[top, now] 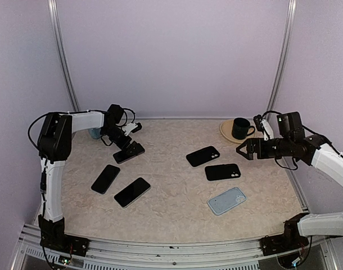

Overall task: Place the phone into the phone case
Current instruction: Move the phone to the center of the board.

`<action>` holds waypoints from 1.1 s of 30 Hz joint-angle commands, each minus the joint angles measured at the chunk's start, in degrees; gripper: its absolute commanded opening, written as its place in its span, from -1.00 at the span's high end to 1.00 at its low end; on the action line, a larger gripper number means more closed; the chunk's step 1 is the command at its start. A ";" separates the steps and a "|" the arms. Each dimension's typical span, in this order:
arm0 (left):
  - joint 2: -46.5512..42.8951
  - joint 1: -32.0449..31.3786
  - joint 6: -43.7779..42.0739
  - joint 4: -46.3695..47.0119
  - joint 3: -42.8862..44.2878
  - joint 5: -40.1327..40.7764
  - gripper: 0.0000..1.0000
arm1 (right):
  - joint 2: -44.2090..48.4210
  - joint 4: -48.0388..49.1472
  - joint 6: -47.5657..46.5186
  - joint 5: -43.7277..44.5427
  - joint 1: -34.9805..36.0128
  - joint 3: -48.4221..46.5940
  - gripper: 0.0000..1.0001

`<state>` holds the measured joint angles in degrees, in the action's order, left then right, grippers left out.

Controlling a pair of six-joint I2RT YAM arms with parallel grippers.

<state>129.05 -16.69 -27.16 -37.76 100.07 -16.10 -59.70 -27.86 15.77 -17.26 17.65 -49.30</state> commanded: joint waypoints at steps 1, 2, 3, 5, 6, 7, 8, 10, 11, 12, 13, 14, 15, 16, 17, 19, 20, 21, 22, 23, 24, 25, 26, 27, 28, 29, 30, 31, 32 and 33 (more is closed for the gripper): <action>2.01 0.69 -1.45 -1.38 2.23 -0.97 -0.98 | -0.41 1.24 0.75 -0.85 -0.69 0.93 -0.99; 2.26 0.66 -1.43 -1.52 2.28 -0.75 -0.98 | -0.49 1.21 0.75 -0.74 -0.69 0.88 -0.99; 2.77 0.69 -1.74 -1.86 2.36 -1.08 -0.98 | -0.62 1.29 0.75 -0.76 -0.69 0.75 -0.99; 3.18 0.53 -1.75 -1.97 2.41 -1.60 -0.98 | -1.12 1.19 0.76 -0.76 -0.69 0.54 -0.99; 3.38 0.45 -1.80 -1.98 2.41 -1.48 -0.98 | -1.34 1.14 0.75 -0.83 -0.69 0.31 -0.99; 3.55 0.40 -1.88 -1.97 2.49 -0.95 -0.98 | -1.50 1.11 0.68 -0.85 -0.69 0.21 -0.99; 3.78 0.30 -2.08 -2.05 2.49 -0.61 -0.98 | -1.62 1.23 0.74 -0.93 -0.69 0.24 -0.99; 4.20 0.41 -2.06 -2.17 2.66 -0.69 -0.98 | -1.80 1.42 0.75 -1.09 -0.69 0.23 -0.99; 4.26 0.36 -2.05 -2.26 2.67 -1.18 -0.98 | -1.94 1.39 0.71 -1.03 -0.69 0.18 -0.99; 4.34 0.23 -2.08 -2.38 2.74 -1.69 -0.98 | -2.03 1.38 0.73 -1.04 -0.69 0.30 -0.99; 4.36 0.19 -2.16 -2.55 2.68 -1.73 -0.98 | -2.12 1.43 0.73 -0.99 -0.66 0.29 -0.99; 4.41 0.04 -2.25 -2.77 2.61 -2.01 -0.97 | -2.21 1.49 0.74 -0.92 -0.68 0.29 -0.99; 4.45 0.01 -2.29 -2.80 2.51 -2.16 -0.95 | -2.30 1.47 0.75 -0.91 -0.69 0.32 -0.99; 4.38 -0.21 -2.22 -2.89 2.50 -2.14 -0.94 | -2.26 1.48 0.74 -0.94 -0.69 0.33 -0.99; 4.44 -0.42 -2.28 -3.01 2.56 -2.07 -0.91 | -2.26 1.48 0.80 -0.94 -0.66 0.31 -0.99; 4.45 -0.95 -2.31 -3.12 2.52 -1.86 -0.87 | -2.18 1.41 0.74 -0.92 -0.68 0.30 -0.99; 4.45 -1.22 -2.32 -3.36 2.56 -1.87 -0.86 | -2.05 1.34 0.69 -0.82 -0.69 0.28 -0.99; 4.45 -1.55 -2.49 -3.74 2.54 -1.88 -0.84 | -1.96 1.31 0.64 -0.77 -0.69 0.32 -0.99; 4.45 -1.86 -2.42 -3.75 2.50 -1.53 -0.82 | -1.84 1.20 0.66 -0.71 -0.69 0.34 -0.99; 4.39 -2.20 -2.29 -3.77 2.38 -1.16 -0.81 | -1.70 1.19 0.65 -0.74 -0.69 0.39 -0.99; 4.37 -2.48 -2.26 -3.92 2.28 -0.98 -0.79 | -1.59 1.10 0.66 -0.68 -0.69 0.44 -0.99; 4.43 -2.66 -2.22 -3.98 2.09 -0.97 -0.77 | -1.44 1.05 0.67 -0.75 -0.69 0.50 -0.99; 4.38 -2.85 -2.08 -3.89 2.00 -0.95 -0.75 | -1.35 1.05 0.67 -0.68 -0.69 0.52 -0.99; 4.37 -3.08 -1.94 -3.82 1.75 -0.89 -0.73 | -1.18 0.97 0.65 -0.69 -0.71 0.61 -0.99; 4.41 -3.15 -1.78 -3.72 1.48 -0.80 -0.72 | -1.06 0.97 0.60 -0.60 -0.65 0.67 -0.99; 4.51 -3.29 -1.63 -3.63 1.20 -0.66 -0.72 | -0.89 1.04 0.70 -0.58 -0.68 0.78 -0.99; 4.54 -3.46 -1.60 -3.42 0.80 -0.46 -0.72 | -0.79 1.05 0.67 -0.52 -0.69 0.84 -0.99; 4.54 -3.49 -1.53 -3.08 0.39 0.11 -0.72 | -0.71 0.99 0.67 -0.45 -0.69 0.87 -0.99; 4.61 -3.53 -1.52 -2.79 0.17 0.95 -0.72 | -0.62 0.94 0.65 -0.57 -0.69 0.87 -0.99; 4.56 -3.58 -1.42 -2.48 -0.01 1.71 -0.71 | -0.53 0.96 0.72 -0.53 -0.69 0.91 -0.99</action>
<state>131.52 -19.53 -28.99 -38.52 102.15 -15.84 -61.52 -27.44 16.16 -17.78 17.65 -48.84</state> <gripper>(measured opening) 0.859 0.996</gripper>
